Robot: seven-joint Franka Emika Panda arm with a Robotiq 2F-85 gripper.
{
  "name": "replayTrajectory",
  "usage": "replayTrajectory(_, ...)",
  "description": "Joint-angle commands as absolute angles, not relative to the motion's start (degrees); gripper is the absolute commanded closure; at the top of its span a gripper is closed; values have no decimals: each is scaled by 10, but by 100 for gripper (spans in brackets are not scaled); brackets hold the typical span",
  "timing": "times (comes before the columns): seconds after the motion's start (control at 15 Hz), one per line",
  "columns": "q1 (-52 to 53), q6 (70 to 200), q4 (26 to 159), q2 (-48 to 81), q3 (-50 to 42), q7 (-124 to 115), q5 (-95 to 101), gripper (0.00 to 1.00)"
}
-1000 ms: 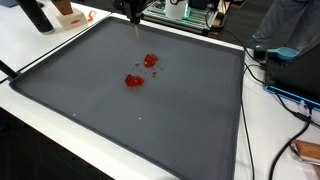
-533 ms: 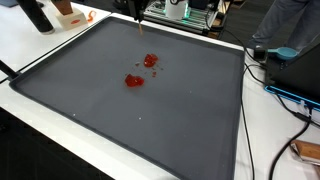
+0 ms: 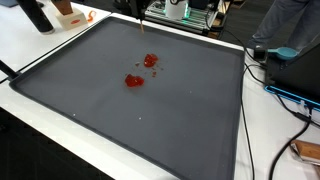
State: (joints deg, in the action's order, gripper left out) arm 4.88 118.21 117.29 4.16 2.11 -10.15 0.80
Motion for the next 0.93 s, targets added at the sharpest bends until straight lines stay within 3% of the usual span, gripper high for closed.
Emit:
replayTrajectory(0.0, 45, 1181, 1172, 42, 25, -101, 8, 88)
replayTrajectory(0.33, 45, 1181, 1172, 42, 25, -101, 8, 88)
replayTrajectory(0.4, 45, 1181, 1172, 42, 25, -101, 8, 97)
replayTrajectory(0.87, 12, 1218, 1124, 104, 23, 97, -124, 97)
